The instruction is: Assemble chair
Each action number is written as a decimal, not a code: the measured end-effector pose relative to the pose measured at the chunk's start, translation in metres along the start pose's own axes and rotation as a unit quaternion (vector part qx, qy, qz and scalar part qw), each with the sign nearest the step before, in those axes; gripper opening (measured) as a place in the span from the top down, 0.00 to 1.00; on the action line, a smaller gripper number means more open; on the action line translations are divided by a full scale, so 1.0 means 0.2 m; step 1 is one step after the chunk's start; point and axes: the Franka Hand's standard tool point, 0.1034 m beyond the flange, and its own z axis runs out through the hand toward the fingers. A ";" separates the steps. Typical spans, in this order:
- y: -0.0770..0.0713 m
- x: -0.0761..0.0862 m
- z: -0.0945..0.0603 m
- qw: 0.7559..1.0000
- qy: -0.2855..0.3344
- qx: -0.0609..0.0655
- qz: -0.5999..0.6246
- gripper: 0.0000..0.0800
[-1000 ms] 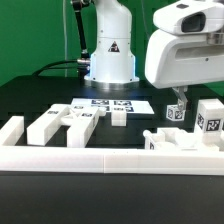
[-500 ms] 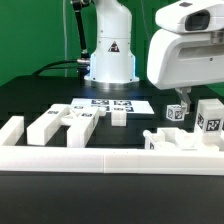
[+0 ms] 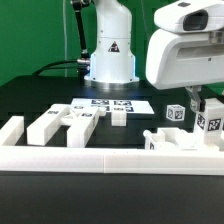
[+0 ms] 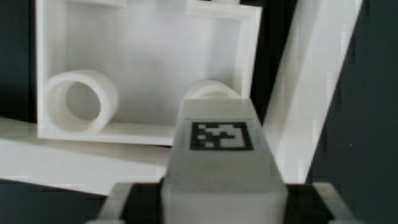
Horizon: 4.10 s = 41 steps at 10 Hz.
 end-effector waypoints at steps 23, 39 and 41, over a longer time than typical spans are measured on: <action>-0.11 0.03 0.01 0.688 0.032 0.048 0.723 0.64; -0.09 0.03 0.02 0.976 0.058 0.019 0.211 0.19; -0.07 0.03 0.02 0.989 0.059 0.014 0.138 0.19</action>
Offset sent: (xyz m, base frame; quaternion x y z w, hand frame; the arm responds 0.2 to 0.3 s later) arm 0.0000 0.0000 0.0000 0.0000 0.0000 0.1938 0.9810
